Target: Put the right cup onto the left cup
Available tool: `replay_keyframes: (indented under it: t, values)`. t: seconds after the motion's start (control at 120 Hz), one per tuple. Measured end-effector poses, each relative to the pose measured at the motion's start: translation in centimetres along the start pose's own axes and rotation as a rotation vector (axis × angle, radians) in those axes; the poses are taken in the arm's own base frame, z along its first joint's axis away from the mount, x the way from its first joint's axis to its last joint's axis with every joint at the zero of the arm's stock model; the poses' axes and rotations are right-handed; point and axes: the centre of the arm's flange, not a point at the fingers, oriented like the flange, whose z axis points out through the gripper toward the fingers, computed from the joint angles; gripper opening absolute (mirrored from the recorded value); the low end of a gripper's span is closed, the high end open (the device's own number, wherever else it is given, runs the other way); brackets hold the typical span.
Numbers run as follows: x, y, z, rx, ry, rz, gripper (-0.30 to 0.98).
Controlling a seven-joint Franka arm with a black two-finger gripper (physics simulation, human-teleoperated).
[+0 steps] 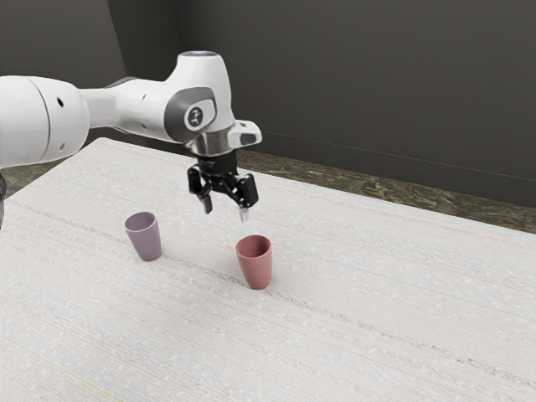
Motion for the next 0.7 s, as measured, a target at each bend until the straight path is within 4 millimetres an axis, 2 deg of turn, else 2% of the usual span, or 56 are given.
replay_keyframes:
  t: [0.267,0.5,0.7]
  values:
    - [2.0,0.2,1.6,0.003,-0.007,-0.024,0.69]
    - [2.5,0.0,3.2,0.022,-0.023,-0.029,0.69]
    - [2.9,-0.4,5.5,0.028,-0.052,-0.035,0.69]
